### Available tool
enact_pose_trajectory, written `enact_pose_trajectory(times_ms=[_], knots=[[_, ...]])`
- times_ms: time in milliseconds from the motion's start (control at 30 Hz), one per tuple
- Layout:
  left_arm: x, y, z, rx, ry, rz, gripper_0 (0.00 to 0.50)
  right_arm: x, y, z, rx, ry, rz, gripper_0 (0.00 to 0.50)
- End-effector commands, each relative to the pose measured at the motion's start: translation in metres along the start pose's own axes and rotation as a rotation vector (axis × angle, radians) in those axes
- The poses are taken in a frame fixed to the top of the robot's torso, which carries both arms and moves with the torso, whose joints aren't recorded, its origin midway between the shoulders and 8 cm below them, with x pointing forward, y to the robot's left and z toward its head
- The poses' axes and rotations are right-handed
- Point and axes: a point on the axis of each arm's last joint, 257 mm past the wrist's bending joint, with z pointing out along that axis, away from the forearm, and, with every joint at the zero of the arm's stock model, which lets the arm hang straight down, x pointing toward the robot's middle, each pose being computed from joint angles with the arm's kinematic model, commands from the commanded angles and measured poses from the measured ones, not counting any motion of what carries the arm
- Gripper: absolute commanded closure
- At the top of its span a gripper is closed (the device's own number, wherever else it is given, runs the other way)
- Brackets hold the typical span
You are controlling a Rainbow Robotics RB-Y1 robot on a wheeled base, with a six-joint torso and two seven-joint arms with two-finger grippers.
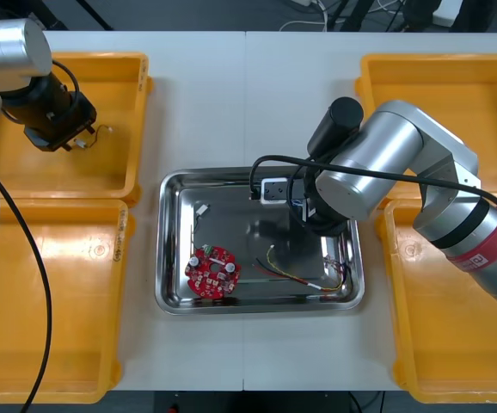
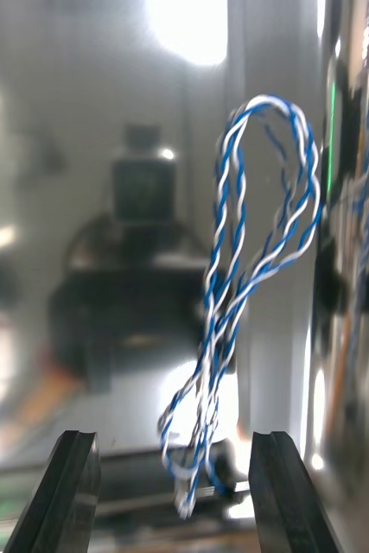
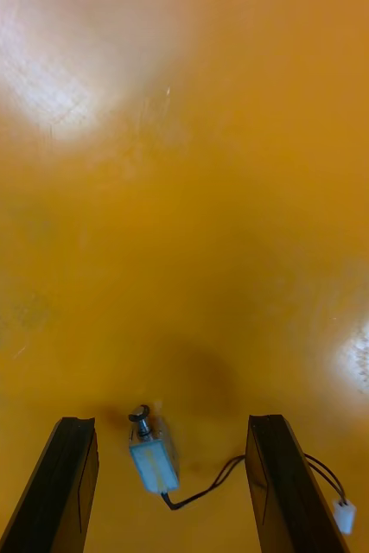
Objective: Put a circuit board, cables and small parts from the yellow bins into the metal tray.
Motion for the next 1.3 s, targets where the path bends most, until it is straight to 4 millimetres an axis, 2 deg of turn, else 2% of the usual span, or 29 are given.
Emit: enact_pose_trajectory(times_ms=[33, 367, 533, 567, 667, 700, 733, 800, 900, 1133, 1300], knots=[[-0.006, -0.034, -0.015, 0.041, -0.028, -0.036, 0.0, -0.013, -0.013, -0.034, 0.012, -0.031, 0.01, 0.0], [0.002, -0.026, -0.004, 0.013, -0.023, -0.019, 0.0, 0.004, -0.014, -0.073, -0.041, 0.029, 0.078, 0.0], [0.004, -0.026, -0.004, 0.005, -0.025, -0.007, 0.0, 0.012, -0.027, -0.098, -0.014, 0.032, 0.176, 0.0], [0.004, -0.026, -0.004, 0.004, -0.025, -0.005, 0.014, 0.012, -0.029, -0.101, -0.004, 0.027, 0.19, 0.0], [0.005, -0.024, -0.002, -0.001, -0.024, 0.0, 0.158, 0.021, -0.039, -0.113, 0.041, 0.022, 0.268, 0.0], [0.006, -0.024, -0.001, 0.0, -0.023, 0.001, 0.239, 0.025, -0.042, -0.117, 0.053, 0.022, 0.299, 0.0], [0.006, -0.023, 0.0, -0.001, -0.024, 0.0, 0.28, 0.027, -0.044, -0.12, 0.06, 0.021, 0.319, 0.0], [0.007, -0.02, 0.004, -0.001, -0.028, 0.007, 0.484, 0.037, -0.048, -0.128, 0.076, 0.021, 0.391, 0.0], [0.008, -0.019, 0.008, -0.002, -0.032, 0.013, 0.5, 0.052, -0.05, -0.135, 0.064, 0.02, 0.496, 0.0], [0.008, -0.02, 0.008, -0.002, -0.033, 0.03, 0.5, 0.089, -0.052, -0.152, 0.026, -0.002, 0.767, 0.0], [0.003, -0.019, -0.004, -0.004, -0.026, 0.046, 0.5, 0.12, -0.051, -0.162, 0.032, 0.0, 0.943, 0.0]])
